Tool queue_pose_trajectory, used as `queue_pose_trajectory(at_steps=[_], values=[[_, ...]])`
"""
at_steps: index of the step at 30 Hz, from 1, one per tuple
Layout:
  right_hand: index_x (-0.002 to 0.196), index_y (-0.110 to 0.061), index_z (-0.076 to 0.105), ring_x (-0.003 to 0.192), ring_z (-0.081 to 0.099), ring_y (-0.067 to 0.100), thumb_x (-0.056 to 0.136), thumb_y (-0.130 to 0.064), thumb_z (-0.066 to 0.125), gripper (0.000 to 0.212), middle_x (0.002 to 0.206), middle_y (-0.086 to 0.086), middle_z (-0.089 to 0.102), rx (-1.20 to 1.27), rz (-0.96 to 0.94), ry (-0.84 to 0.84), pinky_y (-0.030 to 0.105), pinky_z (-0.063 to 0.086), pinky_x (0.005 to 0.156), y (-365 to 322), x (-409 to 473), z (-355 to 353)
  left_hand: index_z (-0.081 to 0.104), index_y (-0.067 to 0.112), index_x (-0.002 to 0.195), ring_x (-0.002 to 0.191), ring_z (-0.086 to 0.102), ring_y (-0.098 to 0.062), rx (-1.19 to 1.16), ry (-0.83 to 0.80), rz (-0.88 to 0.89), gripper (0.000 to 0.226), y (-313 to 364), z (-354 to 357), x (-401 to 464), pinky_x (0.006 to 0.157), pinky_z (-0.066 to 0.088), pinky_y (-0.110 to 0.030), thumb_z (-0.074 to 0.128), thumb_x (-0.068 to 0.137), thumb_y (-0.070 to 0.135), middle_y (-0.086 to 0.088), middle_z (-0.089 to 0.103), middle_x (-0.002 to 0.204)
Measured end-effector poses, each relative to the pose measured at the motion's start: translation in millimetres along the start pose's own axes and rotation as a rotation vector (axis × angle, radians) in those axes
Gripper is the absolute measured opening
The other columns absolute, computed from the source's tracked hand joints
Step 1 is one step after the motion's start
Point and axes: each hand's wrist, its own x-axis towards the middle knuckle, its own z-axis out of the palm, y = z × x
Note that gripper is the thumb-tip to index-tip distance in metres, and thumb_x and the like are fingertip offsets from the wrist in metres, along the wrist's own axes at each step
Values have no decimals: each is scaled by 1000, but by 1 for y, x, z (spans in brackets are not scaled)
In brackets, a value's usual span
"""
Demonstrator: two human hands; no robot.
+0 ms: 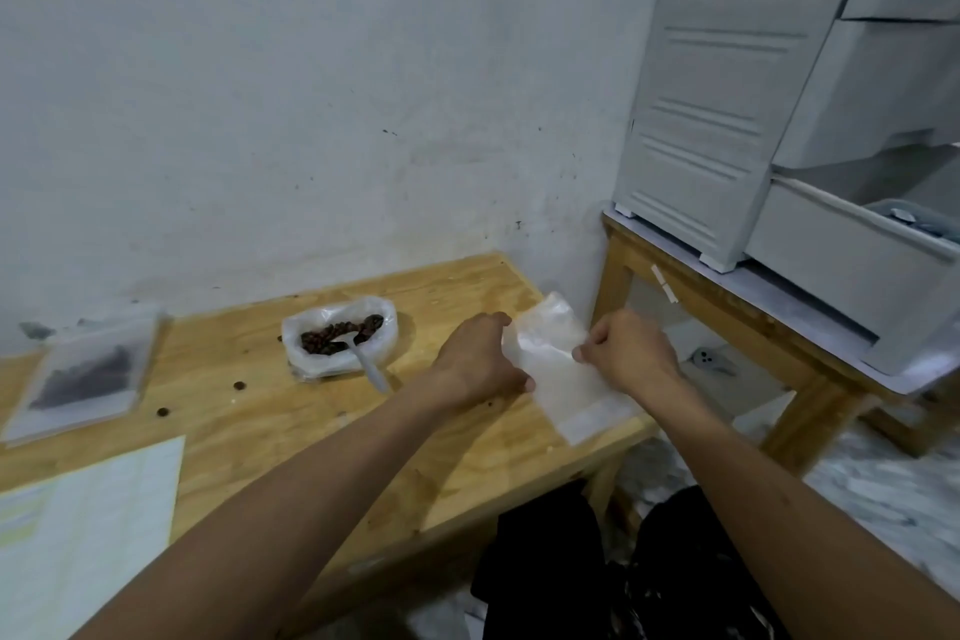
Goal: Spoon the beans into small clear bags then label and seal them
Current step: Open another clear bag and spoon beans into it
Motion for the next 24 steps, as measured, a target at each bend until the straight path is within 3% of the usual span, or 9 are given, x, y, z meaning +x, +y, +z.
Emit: queue_pose_trajectory(at_steps=[3, 6, 10, 12, 15, 17, 20, 22, 24], values=[[58, -18, 61, 74, 64, 25, 93, -34, 71, 40, 71, -1, 65, -8, -6, 37, 31, 44, 62, 1, 0, 2, 46, 13, 147, 127, 54, -27, -34, 25, 3, 94, -3, 1, -1, 92, 48, -34, 91, 68, 37, -6, 57, 140], [52, -16, 51, 57, 49, 18, 95, -30, 69, 49, 54, -6, 49, 146, -39, 3, 29, 35, 56, 0, 1, -8, 43, 14, 148, 126, 56, -30, -114, 79, 17, 94, -8, -1, -2, 91, 50, -36, 90, 71, 42, -7, 58, 136], [77, -5, 75, 74, 66, 21, 93, -27, 74, 27, 77, 4, 72, 444, -43, -90, 38, 56, 76, -11, 3, -33, 34, 10, 154, 120, 61, -30, -546, 179, -133, 96, -4, -24, -4, 86, 50, -35, 84, 80, 46, -9, 60, 133], [84, -11, 79, 85, 71, 24, 92, -26, 76, 18, 88, 8, 77, 559, -50, -123, 42, 58, 85, -21, 1, -41, 58, 6, 134, 104, 68, -29, -778, 175, -108, 62, -6, -42, -4, 82, 56, -38, 83, 85, 35, -11, 70, 115], [94, -2, 77, 77, 66, 18, 94, -26, 74, 24, 88, 13, 76, 646, -108, -135, 33, 54, 73, -43, -3, -43, 71, 3, 96, 80, 69, -24, -953, 245, 5, 10, -11, -69, -9, 68, 57, -32, 76, 92, 10, -10, 73, 90], [102, 1, 74, 88, 66, 21, 94, -31, 73, 33, 97, 13, 73, 648, -133, -83, 34, 52, 83, -60, -3, -39, 73, 1, 97, 71, 67, -22, -969, 338, 58, 5, -15, -87, -14, 64, 57, -31, 72, 94, 5, -10, 75, 85], [108, -11, 72, 109, 66, 24, 93, -45, 70, 37, 110, 5, 73, 540, -191, 110, 43, 51, 100, -91, -4, -37, 75, 0, 99, 70, 68, -16, -843, 517, 125, 9, -22, -114, -24, 66, 57, -28, 69, 95, 5, -10, 77, 86], [92, -13, 75, 92, 71, 22, 95, -51, 64, 40, 96, 3, 77, 611, -242, 93, 44, 57, 89, -116, -7, -39, 78, 3, 100, 74, 70, -12, -690, 638, 184, 11, -32, -131, -30, 71, 57, -24, 69, 95, 7, -7, 78, 89], [86, -13, 77, 74, 73, 18, 94, -56, 61, 47, 88, 4, 79, 780, -204, -44, 36, 60, 71, -144, -15, -45, 80, 8, 101, 80, 73, -11, -540, 734, 248, 11, -43, -146, -35, 78, 58, -27, 72, 94, 11, -1, 79, 89]])
